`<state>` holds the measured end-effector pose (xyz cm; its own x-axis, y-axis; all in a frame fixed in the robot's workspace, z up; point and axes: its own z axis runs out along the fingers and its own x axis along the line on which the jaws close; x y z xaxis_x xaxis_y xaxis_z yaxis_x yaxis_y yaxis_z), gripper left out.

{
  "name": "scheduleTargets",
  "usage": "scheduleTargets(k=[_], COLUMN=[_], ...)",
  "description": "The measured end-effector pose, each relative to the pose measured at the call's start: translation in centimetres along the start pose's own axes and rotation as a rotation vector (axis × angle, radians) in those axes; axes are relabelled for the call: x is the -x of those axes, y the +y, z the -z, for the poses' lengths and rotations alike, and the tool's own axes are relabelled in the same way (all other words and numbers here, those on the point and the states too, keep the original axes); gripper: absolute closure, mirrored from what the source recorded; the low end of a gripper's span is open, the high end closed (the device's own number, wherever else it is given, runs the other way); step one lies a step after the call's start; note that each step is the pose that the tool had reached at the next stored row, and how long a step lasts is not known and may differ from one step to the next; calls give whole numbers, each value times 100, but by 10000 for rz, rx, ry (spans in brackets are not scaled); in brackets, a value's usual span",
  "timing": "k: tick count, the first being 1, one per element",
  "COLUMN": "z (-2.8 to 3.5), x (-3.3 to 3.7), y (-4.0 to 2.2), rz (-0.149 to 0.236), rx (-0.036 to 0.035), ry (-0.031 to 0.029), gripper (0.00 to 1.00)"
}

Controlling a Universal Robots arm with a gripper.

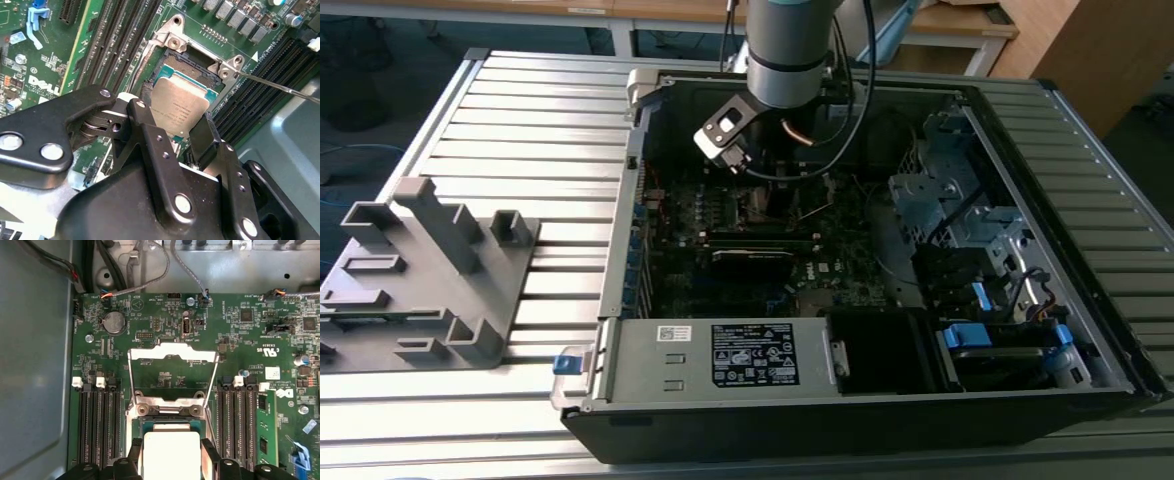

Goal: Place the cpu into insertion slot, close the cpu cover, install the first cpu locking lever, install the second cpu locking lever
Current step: 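Place the cpu into insertion slot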

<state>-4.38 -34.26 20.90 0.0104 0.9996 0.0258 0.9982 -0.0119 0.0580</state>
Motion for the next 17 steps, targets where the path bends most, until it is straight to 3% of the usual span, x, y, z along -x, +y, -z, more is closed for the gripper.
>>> scheduleTargets(k=[9, 17], z=[-58, -74], x=[-1, 0], y=[-4, -12], rz=[0, 0], rx=[0, -1], ry=[0, -5], gripper=[46, 46])
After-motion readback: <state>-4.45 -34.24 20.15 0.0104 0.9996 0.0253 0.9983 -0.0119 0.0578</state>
